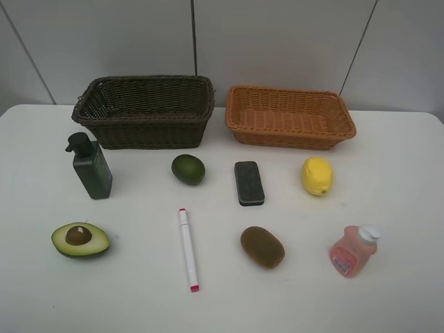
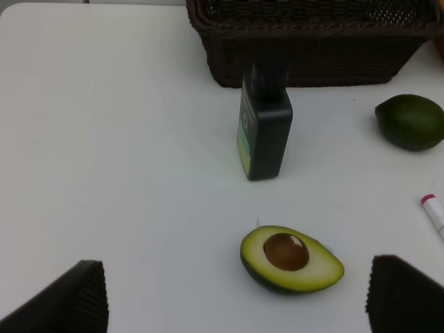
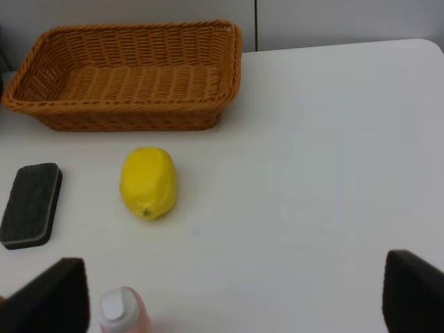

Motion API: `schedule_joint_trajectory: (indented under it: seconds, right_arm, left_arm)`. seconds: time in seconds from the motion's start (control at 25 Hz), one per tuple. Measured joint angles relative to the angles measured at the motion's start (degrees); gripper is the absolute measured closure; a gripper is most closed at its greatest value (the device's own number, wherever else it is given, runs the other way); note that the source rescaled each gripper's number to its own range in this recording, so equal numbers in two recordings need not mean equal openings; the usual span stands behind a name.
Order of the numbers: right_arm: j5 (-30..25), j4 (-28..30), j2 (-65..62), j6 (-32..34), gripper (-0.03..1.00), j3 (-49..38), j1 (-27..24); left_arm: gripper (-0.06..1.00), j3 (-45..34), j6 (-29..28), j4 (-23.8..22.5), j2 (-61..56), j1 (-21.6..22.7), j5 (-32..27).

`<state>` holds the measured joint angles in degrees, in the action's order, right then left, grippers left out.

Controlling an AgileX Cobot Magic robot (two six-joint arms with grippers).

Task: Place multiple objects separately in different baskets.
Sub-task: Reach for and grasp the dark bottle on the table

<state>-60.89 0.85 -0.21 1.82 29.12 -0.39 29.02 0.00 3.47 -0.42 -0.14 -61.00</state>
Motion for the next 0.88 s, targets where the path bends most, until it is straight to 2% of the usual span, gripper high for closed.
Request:
schedule_joint_trajectory:
  seconds: [0.64,0.8,0.88]
  right_arm:
    - [0.0,0.0,0.0,0.0,-0.03,0.0,0.0]
    - [0.0,0.0,0.0,0.0,-0.03,0.0,0.0]
    - [0.0,0.0,0.0,0.0,-0.03,0.0,0.0]
  left_arm:
    - [-0.03,0.0,-0.8,0.1,1.0,0.0,0.0]
    - [-0.03,0.0,-2.1,0.1,9.3,0.0,0.0]
    - [-0.03,0.2,-3.0,0.1,19.6,0.0,0.1]
